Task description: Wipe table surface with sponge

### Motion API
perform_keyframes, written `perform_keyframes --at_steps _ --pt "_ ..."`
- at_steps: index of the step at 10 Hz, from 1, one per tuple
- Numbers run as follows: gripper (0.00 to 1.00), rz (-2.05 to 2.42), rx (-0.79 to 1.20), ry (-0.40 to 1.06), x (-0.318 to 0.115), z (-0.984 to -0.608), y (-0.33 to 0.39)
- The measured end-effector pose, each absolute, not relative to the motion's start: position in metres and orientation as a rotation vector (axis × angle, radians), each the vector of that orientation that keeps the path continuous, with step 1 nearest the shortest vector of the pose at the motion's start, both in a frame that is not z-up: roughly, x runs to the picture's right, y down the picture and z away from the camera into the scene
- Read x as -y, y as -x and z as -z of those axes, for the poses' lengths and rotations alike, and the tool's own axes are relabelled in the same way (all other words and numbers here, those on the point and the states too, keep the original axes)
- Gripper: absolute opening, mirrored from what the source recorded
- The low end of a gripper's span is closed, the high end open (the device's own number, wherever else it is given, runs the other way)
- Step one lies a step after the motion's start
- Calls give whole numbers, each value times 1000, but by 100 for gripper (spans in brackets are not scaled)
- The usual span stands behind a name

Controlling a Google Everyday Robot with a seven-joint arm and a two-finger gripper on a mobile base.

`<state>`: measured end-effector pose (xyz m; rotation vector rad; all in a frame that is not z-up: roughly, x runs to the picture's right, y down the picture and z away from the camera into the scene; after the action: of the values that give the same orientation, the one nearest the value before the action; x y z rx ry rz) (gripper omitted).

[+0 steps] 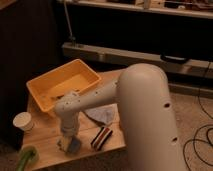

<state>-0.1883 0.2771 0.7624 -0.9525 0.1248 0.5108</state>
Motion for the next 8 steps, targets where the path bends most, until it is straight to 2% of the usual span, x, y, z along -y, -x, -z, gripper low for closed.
perform_keyframes --at_steps 4,8 --pt "6 -551 -142 927 -289 -748 180" --pt "6 -626 -173 781 -236 -753 136"
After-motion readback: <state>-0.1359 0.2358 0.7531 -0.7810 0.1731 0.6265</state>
